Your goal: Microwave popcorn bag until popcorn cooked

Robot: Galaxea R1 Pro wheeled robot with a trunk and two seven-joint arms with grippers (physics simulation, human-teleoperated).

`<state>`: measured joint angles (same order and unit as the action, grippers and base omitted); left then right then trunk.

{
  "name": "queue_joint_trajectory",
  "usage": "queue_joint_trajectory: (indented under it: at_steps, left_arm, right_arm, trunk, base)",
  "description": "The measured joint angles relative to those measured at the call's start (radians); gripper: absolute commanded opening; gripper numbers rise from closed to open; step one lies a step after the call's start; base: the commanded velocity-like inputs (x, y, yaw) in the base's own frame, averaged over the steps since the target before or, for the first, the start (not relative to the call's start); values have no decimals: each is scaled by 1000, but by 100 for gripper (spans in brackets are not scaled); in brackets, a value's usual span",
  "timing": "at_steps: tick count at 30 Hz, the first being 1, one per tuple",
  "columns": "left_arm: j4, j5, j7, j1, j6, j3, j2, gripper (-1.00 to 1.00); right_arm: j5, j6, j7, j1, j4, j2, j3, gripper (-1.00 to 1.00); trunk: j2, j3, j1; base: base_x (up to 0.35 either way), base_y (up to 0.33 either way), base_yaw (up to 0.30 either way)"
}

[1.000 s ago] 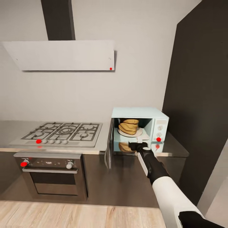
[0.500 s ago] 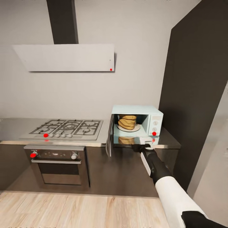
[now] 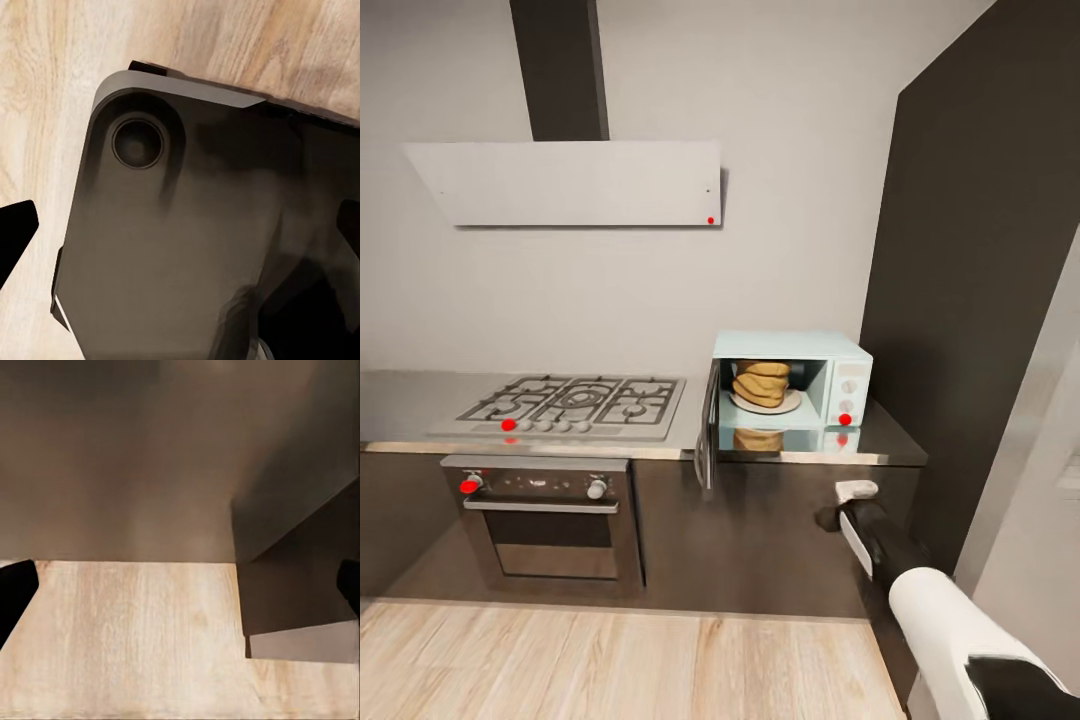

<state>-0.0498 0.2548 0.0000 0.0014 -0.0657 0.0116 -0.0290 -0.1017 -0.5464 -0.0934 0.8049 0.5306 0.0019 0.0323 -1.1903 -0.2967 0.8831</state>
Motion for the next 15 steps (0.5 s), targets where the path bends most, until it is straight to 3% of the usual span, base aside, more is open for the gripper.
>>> queue_joint_trajectory:
  at_steps: [3, 6, 7, 9, 15]
  left_arm:
    - [0, 0, 0, 0, 0, 0, 0, 100]
    - [0, 0, 0, 0, 0, 0, 0, 100]
    - [0, 0, 0, 0, 0, 0, 0, 100]
    - [0, 0, 0, 0, 0, 0, 0, 100]
    - [-16, 0, 0, 0, 0, -2, 3, 100]
  right_arm:
    - [0, 12, -9, 0, -171, -7, 0, 100]
    - [1, 133, -10, 0, -386, -8, 0, 100]
    - [2, 208, -9, -2, -487, -8, 1, 100]
    - [2, 246, -8, -19, -535, -8, 0, 100]
    - [8, 302, 6, -279, -561, -8, -1, 100]
  trunk:
    - [0, 0, 0]
    - [0, 0, 0]
    - [0, 0, 0]
    - [0, 0, 0]
    - [0, 0, 0]
  base:
    - [0, 0, 0]
    - [0, 0, 0]
    - [0, 0, 0]
    - [0, 0, 0]
    - [0, 0, 0]
